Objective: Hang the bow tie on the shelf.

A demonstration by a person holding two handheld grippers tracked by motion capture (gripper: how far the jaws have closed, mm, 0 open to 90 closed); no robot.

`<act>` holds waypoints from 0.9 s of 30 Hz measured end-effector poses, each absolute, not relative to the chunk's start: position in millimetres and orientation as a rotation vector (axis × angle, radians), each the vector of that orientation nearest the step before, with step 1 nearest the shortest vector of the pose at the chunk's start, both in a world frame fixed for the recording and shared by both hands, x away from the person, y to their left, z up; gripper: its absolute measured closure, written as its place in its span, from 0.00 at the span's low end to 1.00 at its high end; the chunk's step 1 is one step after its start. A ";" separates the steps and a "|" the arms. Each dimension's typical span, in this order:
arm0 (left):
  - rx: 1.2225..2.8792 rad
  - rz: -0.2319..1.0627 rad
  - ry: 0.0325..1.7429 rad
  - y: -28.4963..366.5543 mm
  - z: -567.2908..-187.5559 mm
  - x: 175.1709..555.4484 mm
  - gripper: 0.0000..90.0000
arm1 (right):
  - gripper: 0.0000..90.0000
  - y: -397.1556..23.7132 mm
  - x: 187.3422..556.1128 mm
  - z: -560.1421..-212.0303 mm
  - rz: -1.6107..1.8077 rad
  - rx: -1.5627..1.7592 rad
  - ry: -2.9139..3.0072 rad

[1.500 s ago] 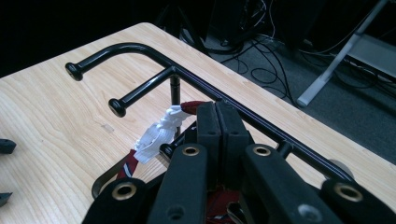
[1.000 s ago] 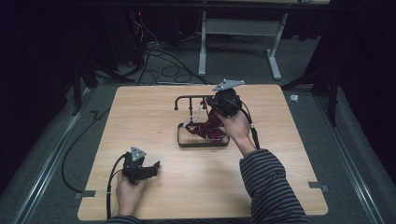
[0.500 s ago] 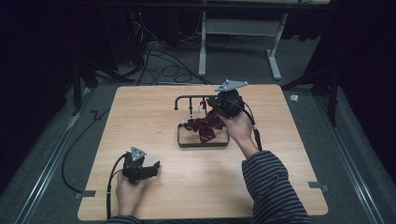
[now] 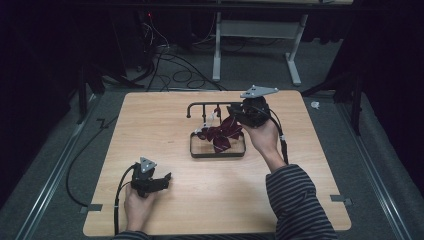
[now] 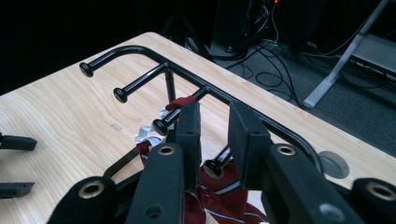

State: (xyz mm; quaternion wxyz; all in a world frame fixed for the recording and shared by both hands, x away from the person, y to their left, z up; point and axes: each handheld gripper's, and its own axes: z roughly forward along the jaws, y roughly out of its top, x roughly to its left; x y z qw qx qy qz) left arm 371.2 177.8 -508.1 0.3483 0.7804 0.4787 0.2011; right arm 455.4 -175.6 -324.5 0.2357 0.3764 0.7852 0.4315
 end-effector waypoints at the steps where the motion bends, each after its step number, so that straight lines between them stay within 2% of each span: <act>1: 2.024 0.521 1.241 177.8 -508.1 371.2 0.23 | 0.84 -177.2 454.8 -323.7 1.188 1.032 2.152; 27: 2.026 0.522 1.239 177.8 -508.0 371.1 0.23 | 0.81 -219.6 436.2 -321.4 1.277 1.103 2.102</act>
